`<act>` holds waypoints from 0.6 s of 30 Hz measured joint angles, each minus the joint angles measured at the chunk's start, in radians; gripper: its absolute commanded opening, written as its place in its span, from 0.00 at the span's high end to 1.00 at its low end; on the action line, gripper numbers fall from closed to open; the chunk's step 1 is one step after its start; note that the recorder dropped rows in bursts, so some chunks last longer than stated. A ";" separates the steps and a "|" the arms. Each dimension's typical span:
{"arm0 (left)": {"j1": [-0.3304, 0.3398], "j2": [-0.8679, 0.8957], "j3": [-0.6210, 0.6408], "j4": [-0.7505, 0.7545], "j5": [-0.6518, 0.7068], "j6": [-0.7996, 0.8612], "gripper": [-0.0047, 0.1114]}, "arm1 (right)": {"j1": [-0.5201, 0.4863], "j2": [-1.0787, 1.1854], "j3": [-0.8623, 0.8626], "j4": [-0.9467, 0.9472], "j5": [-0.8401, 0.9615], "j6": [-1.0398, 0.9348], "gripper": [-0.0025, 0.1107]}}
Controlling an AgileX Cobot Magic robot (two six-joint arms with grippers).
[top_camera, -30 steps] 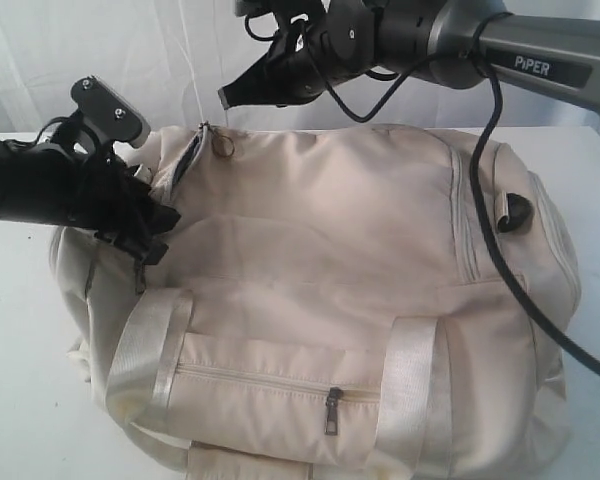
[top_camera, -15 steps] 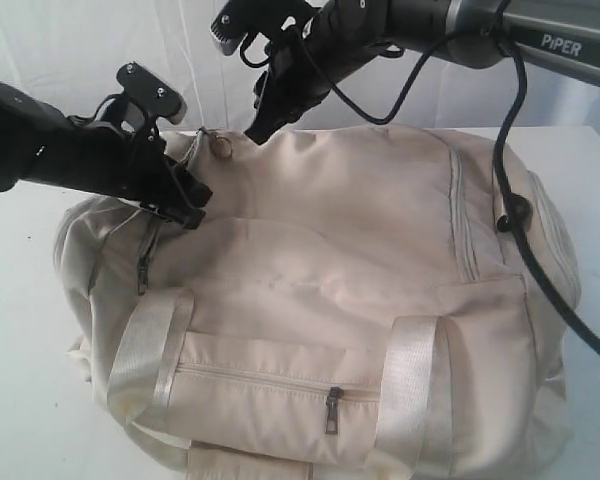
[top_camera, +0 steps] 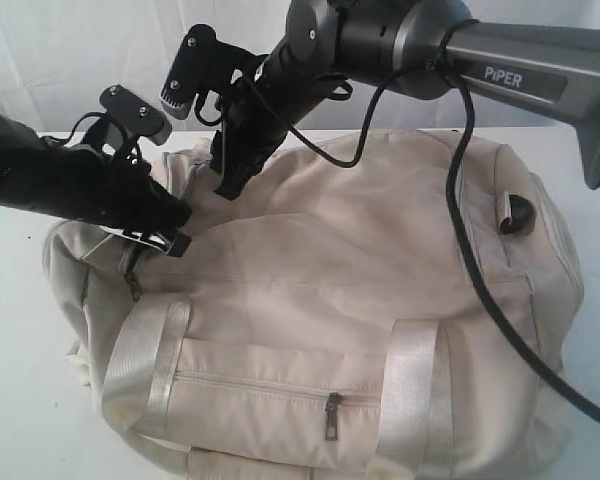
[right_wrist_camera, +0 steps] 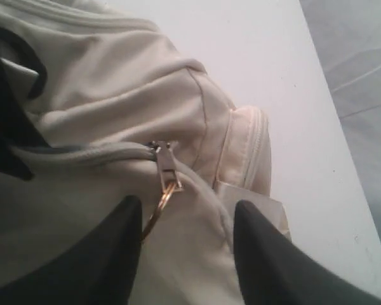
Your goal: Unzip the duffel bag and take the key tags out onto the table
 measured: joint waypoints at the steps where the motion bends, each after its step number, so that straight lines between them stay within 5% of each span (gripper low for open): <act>1: 0.000 -0.013 0.020 0.000 -0.013 0.000 0.96 | 0.000 0.004 0.000 0.000 -0.002 0.000 0.50; 11: 0.000 -0.053 0.084 0.002 -0.048 0.000 0.96 | 0.003 0.006 0.000 0.039 0.018 -0.002 0.50; 18: 0.000 -0.053 0.085 0.002 -0.050 0.000 0.96 | 0.030 0.010 0.000 0.050 0.019 -0.021 0.73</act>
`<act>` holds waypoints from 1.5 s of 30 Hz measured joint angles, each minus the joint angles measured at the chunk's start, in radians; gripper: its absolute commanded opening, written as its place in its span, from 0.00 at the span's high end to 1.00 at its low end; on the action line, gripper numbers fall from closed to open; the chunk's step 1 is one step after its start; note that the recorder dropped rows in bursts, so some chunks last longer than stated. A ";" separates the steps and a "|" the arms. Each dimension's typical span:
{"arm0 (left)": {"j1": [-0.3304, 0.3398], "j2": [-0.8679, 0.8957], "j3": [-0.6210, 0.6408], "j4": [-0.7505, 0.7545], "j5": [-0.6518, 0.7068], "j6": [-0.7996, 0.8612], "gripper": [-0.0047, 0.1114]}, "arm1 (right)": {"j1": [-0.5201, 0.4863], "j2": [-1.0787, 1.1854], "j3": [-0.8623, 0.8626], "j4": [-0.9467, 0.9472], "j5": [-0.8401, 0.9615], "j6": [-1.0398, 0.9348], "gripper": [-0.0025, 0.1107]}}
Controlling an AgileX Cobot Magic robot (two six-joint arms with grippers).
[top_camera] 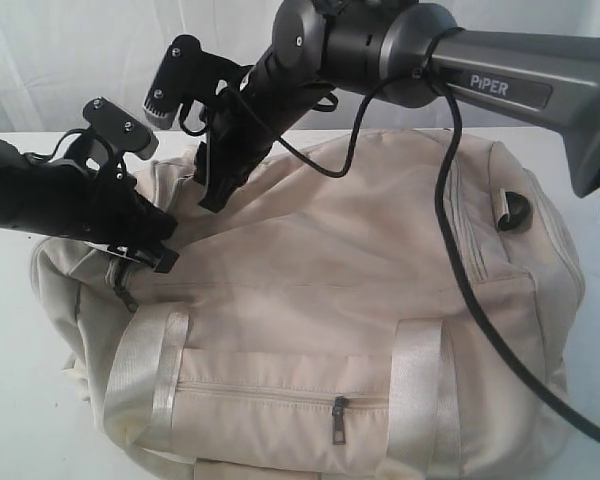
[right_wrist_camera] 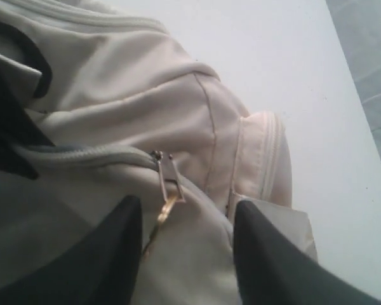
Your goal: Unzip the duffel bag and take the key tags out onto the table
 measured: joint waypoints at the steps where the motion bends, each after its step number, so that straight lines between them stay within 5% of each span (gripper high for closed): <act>1: 0.000 0.000 0.000 0.000 0.000 0.000 0.96 | 0.005 0.002 0.000 0.002 -0.006 -0.002 0.79; 4: 0.000 0.000 0.002 0.002 -0.002 0.000 0.96 | 0.009 0.010 0.000 0.010 -0.035 -0.004 0.98; 25: 0.000 -0.005 0.002 0.002 -0.007 0.000 0.96 | 0.004 0.019 0.000 -0.085 -0.186 0.177 0.98; 45: -0.002 -0.018 0.002 0.002 -0.012 -0.002 0.96 | -0.113 0.029 0.000 -0.157 -0.078 0.347 0.98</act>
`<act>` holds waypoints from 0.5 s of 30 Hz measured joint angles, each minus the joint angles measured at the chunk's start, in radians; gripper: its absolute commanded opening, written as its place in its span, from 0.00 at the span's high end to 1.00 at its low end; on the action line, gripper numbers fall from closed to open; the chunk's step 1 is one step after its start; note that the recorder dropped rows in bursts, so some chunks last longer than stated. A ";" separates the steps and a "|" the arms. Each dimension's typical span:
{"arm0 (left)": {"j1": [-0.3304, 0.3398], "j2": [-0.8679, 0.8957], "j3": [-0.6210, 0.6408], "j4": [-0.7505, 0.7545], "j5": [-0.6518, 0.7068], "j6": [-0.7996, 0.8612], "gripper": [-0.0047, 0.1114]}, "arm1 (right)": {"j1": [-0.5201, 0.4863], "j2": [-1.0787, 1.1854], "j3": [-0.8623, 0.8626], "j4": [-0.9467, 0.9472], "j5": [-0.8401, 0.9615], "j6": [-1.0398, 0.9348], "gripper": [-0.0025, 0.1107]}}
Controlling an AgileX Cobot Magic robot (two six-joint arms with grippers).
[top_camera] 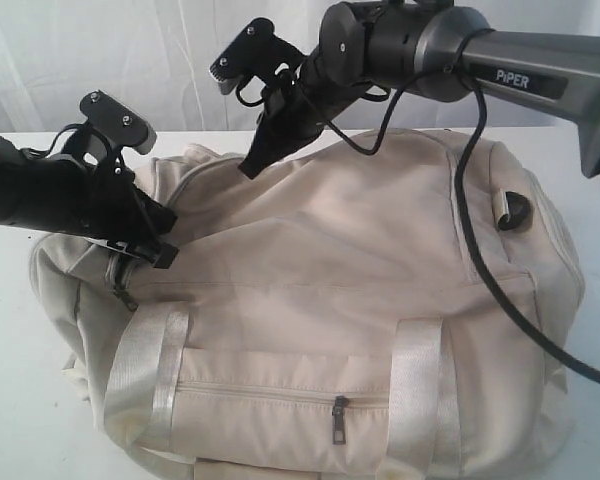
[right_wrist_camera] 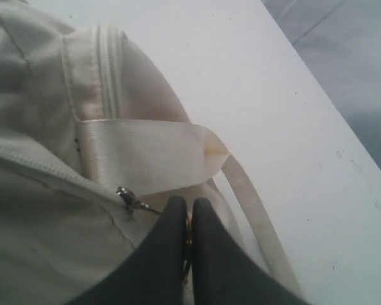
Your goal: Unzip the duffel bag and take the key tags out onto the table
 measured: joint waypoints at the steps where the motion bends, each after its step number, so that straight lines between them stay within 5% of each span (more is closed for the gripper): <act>1: 0.000 0.000 0.000 0.000 0.000 0.000 0.96 | -0.004 -0.002 0.000 -0.002 0.008 0.005 0.98; 15: -0.006 0.000 0.000 -0.006 -0.004 0.000 0.96 | -0.108 -0.060 0.000 -0.002 0.149 0.083 0.98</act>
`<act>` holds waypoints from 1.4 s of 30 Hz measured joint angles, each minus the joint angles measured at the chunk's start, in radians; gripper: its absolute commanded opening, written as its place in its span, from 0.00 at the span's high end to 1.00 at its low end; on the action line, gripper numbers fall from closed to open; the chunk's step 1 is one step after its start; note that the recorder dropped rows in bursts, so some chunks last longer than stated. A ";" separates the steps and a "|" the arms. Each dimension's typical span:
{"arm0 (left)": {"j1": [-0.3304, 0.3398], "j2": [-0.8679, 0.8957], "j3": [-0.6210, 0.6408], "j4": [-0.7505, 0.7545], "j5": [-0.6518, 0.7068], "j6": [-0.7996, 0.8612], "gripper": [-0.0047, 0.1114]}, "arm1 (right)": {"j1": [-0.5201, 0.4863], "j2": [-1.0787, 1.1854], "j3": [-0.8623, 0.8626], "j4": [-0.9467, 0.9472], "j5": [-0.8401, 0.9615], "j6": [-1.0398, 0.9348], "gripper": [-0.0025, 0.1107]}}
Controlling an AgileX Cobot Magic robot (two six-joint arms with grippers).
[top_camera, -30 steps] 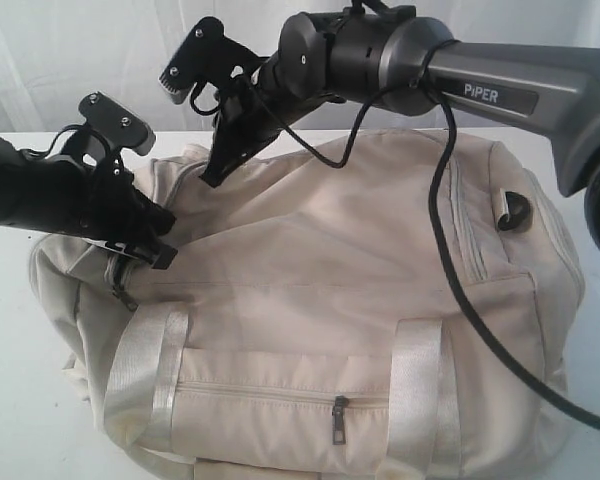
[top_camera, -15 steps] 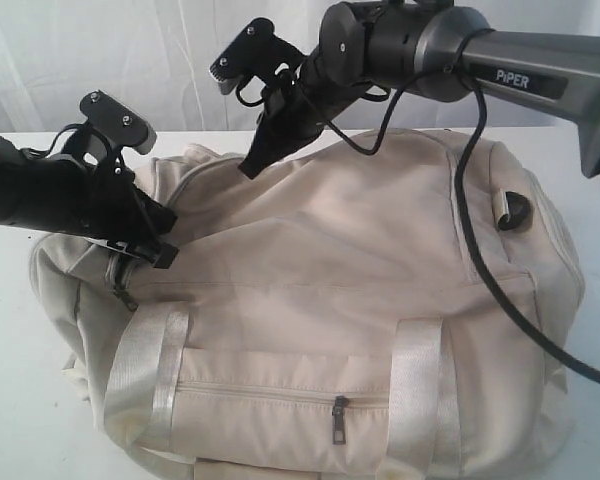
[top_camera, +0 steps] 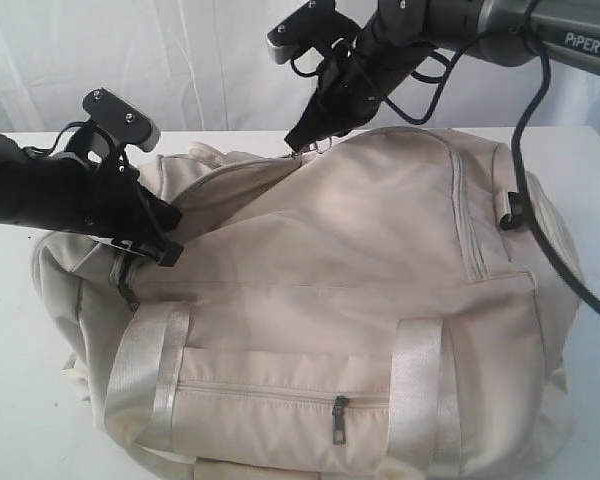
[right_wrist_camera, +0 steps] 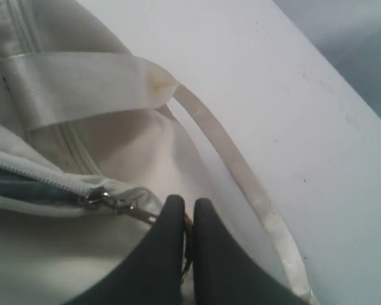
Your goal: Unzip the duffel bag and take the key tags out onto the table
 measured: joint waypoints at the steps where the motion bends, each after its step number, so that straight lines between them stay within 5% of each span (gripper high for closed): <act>1: 0.000 0.000 0.000 0.000 0.000 0.000 0.96 | -0.008 0.000 0.000 0.002 0.008 0.002 0.98; 11: -0.001 0.000 -0.003 0.000 0.006 0.000 0.96 | -0.035 0.000 0.000 0.064 0.024 0.008 0.98; 17: -0.001 0.000 -0.003 0.004 -0.032 0.000 0.94 | -0.058 0.000 0.000 0.345 0.002 -0.160 0.98; 27: -0.001 0.000 -0.050 0.006 0.008 0.000 0.44 | -0.034 0.002 0.000 0.513 -0.031 -0.269 0.98; 34: -0.001 0.000 -0.147 0.006 0.050 0.000 0.43 | -0.025 0.027 0.000 0.518 -0.043 -0.213 0.98; 42: -0.001 0.062 -0.202 0.006 -0.059 -0.002 0.44 | -0.025 0.034 0.000 0.512 -0.049 -0.155 0.98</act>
